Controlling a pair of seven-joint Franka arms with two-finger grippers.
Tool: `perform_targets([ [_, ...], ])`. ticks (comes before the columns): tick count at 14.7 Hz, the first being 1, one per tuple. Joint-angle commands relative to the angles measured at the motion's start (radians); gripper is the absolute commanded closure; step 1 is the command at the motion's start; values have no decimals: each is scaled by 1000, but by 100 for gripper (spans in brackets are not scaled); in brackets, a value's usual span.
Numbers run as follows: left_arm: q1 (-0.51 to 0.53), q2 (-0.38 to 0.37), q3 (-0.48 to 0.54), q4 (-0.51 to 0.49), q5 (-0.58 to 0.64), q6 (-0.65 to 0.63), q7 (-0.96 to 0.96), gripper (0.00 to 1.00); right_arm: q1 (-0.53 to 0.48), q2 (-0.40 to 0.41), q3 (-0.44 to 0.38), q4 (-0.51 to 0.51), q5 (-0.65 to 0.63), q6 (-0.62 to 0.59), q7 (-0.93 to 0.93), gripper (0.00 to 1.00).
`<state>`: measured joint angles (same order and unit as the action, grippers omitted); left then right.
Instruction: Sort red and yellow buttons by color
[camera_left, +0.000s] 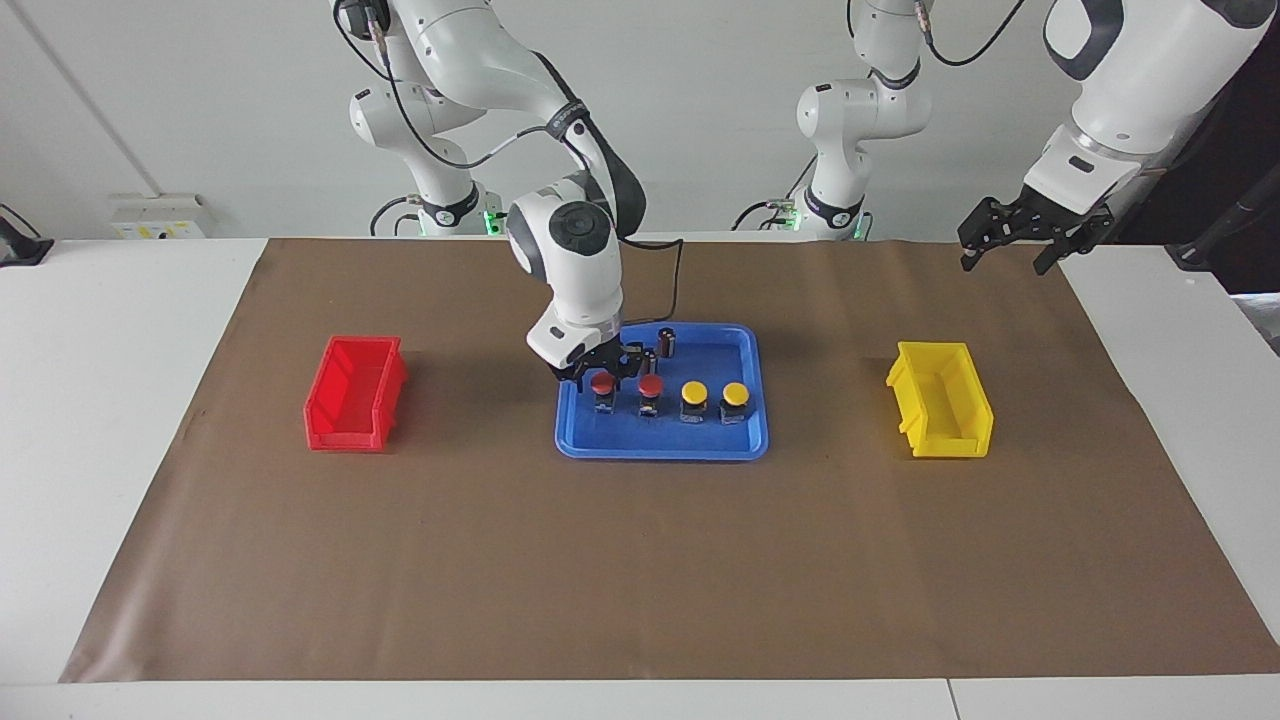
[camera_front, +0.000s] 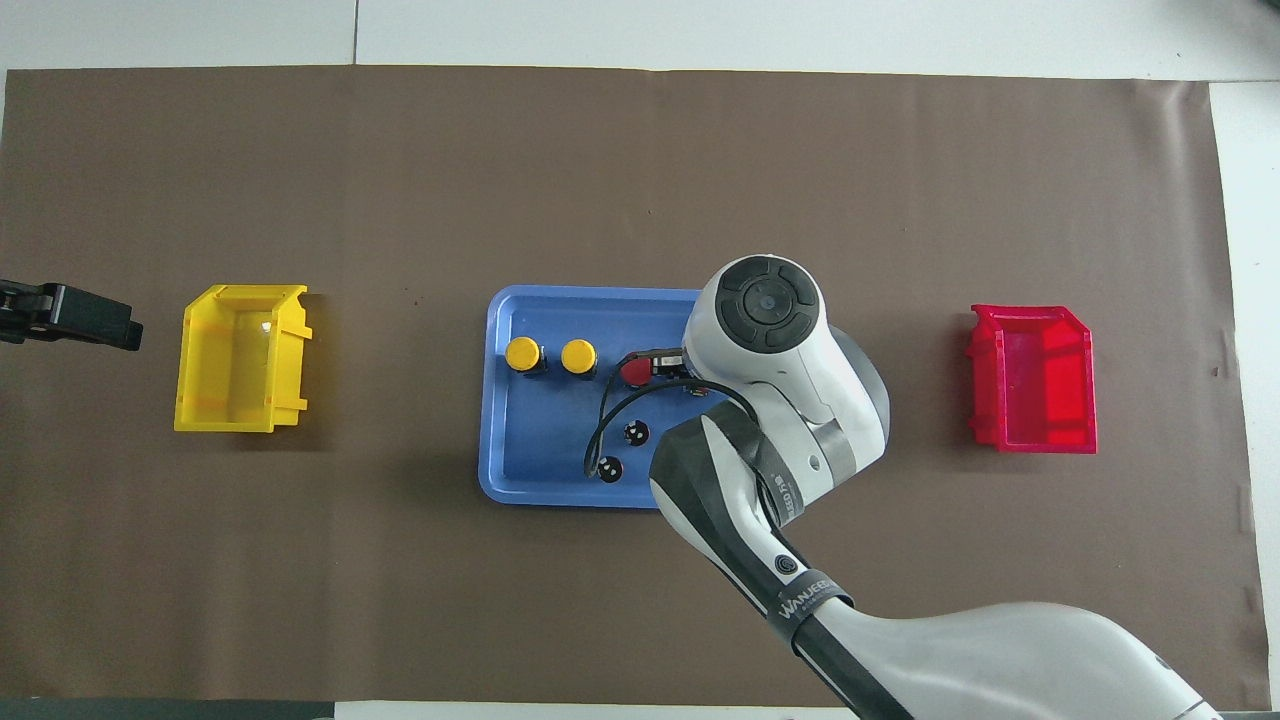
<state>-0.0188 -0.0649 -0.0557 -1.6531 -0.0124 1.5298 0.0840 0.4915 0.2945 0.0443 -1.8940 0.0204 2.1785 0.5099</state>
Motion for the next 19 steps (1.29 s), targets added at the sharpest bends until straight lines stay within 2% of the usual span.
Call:
perform_targets([
  [1, 11, -15, -4, -11, -15, -5, 14, 0, 1, -25, -1, -17, 6, 5, -5, 90],
  [2, 11, -16, -4, -11, -15, -5, 13, 0, -7, -20, -1, 16, 3, -24, -7, 91],
  [5, 2, -19, -6, -36, -14, 47, -1, 0, -74, -41, -11, 168, -4, -234, -81, 91],
  [7, -51, -65, -32, -188, -14, 227, -140, 2, -187, -147, -11, 155, -2, -349, -236, 91],
  [9, -186, -55, -36, -292, -14, 386, -336, 5, -334, -242, -12, 100, -2, -481, -434, 91],
  [11, -283, -1, -36, -313, -14, 481, -470, 10, -471, -328, -14, -6, -2, -473, -604, 91],
  [13, -376, 89, -36, -309, -14, 557, -583, 14, -579, -354, -14, -80, -2, -404, -735, 91],
  [15, -420, 152, -36, -309, -14, 625, -642, 19, -614, -383, -15, -172, -3, -271, -806, 91],
  [19, -454, 235, -36, -310, -14, 713, -694, 23, -642, -432, -15, -315, -51, -114, -850, 91],
])
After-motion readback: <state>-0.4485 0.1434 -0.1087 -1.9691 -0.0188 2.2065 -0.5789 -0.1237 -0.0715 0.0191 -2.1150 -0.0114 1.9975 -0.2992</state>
